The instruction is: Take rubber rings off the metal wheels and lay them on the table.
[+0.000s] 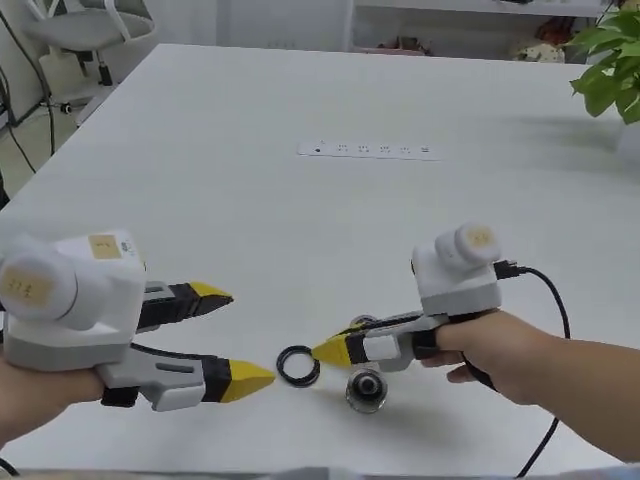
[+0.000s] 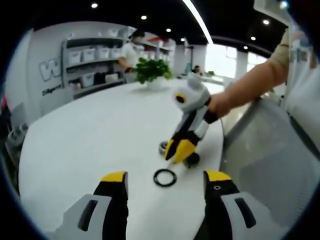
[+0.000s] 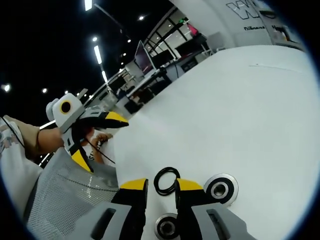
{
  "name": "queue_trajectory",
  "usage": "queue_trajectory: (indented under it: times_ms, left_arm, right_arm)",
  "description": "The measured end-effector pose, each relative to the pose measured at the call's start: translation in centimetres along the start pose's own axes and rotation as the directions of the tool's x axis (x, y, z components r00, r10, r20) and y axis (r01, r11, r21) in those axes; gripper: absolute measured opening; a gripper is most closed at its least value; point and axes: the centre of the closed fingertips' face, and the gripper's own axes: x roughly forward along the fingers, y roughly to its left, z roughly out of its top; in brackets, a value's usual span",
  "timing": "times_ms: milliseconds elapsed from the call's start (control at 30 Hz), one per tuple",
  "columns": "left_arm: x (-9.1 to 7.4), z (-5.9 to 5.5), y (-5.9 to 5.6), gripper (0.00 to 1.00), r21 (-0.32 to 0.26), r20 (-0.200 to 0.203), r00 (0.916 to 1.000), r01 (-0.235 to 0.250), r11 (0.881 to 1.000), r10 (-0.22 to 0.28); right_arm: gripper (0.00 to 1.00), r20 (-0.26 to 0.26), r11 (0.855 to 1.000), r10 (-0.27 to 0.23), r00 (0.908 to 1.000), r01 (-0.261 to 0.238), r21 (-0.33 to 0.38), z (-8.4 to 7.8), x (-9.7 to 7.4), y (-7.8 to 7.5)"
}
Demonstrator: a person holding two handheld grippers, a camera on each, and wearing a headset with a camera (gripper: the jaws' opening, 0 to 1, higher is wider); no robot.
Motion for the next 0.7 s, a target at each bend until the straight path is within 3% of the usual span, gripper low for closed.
queue_trajectory:
  times_ms: [233,400,700]
  left_arm:
    - [0.0,0.5,0.0,0.63,0.001,0.0,1.0,0.0,1.0,0.0]
    - [-0.1,0.9,-0.1,0.64,0.004,0.003,1.0,0.001,1.0,-0.001]
    - [-0.5,1.1,-0.4,0.66,0.001,0.001,1.0,0.004,1.0,-0.004]
  right_arm:
    - [0.29,0.042,0.998,-0.015,0.999,0.018,-0.064,1.1,-2.2,0.6]
    - [0.34,0.065,0.987,-0.055,0.9964,0.064,-0.146,1.6,-4.3,0.5]
    - [0.45,0.103,0.973,-0.104,0.9892,0.123,-0.196,1.4,-7.4,0.6]
